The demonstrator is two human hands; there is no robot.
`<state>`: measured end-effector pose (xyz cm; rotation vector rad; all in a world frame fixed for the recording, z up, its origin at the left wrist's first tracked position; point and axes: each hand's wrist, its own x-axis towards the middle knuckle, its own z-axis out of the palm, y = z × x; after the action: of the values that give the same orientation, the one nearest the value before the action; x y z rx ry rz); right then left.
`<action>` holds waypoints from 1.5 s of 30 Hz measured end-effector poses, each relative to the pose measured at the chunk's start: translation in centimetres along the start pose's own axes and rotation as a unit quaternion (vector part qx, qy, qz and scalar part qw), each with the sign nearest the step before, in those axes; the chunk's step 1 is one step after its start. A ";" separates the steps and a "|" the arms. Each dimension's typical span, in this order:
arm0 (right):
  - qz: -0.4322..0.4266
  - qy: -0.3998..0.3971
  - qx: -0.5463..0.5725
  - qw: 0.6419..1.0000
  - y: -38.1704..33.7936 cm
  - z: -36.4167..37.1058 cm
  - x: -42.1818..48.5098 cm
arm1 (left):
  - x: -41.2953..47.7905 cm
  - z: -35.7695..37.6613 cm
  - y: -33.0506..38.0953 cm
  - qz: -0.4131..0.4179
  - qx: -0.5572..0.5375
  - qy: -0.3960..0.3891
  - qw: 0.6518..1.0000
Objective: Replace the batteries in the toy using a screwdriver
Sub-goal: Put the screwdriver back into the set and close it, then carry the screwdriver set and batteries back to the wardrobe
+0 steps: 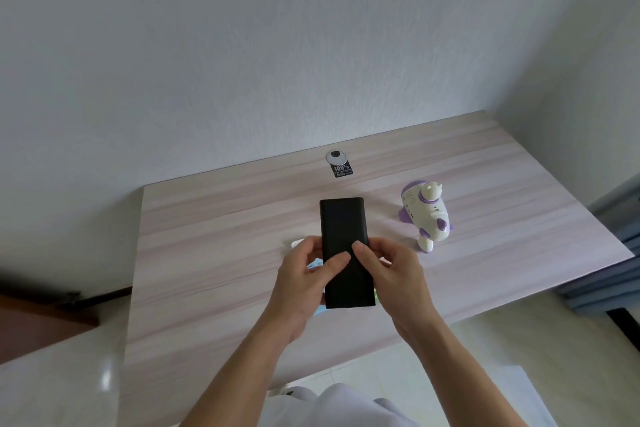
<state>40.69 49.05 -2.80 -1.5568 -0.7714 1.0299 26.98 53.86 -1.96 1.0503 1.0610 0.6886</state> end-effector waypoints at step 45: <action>0.160 0.067 -0.293 0.940 15.1 -1.9 8.4 | 7.8 -8.4 -14.0 -0.212 0.005 0.150 0.966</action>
<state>45.32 52.29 -19.19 -2.3007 -0.7857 0.9539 21.63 58.32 -18.66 0.7027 1.4976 0.5004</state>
